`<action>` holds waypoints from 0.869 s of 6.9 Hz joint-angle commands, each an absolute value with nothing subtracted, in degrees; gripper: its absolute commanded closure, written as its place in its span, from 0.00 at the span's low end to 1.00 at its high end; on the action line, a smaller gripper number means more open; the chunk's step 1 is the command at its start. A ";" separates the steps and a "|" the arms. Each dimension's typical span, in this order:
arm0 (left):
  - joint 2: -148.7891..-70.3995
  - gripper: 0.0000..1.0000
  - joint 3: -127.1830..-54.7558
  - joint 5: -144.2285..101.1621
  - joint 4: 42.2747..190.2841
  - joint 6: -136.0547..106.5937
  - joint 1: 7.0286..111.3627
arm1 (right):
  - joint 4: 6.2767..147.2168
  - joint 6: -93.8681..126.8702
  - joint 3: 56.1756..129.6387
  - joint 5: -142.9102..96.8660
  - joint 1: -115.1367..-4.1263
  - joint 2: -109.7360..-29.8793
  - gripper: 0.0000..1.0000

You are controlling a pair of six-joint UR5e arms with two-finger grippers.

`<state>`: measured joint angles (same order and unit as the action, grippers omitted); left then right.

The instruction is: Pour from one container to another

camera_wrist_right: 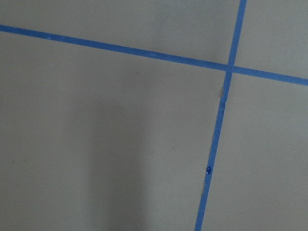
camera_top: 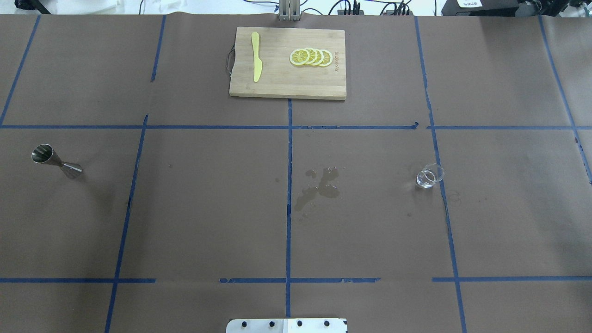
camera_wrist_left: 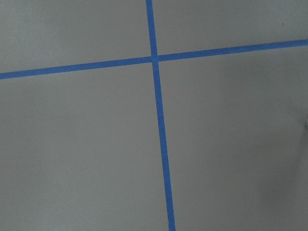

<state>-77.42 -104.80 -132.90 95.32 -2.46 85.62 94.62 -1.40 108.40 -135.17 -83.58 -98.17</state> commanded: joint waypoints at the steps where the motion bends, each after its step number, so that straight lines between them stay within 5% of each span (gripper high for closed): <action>1: -78.56 0.00 -105.38 -132.89 85.23 5.25 91.45 | 95.01 -1.41 108.54 -135.26 -83.58 -98.09 0.00; 6: -80.42 0.00 -104.41 -134.55 83.84 5.97 93.43 | 94.83 -1.32 108.54 -136.58 -83.58 -98.00 0.00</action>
<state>-80.31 -104.58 -133.54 83.21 5.79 93.53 94.90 -1.33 108.50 -136.49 -83.59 -98.00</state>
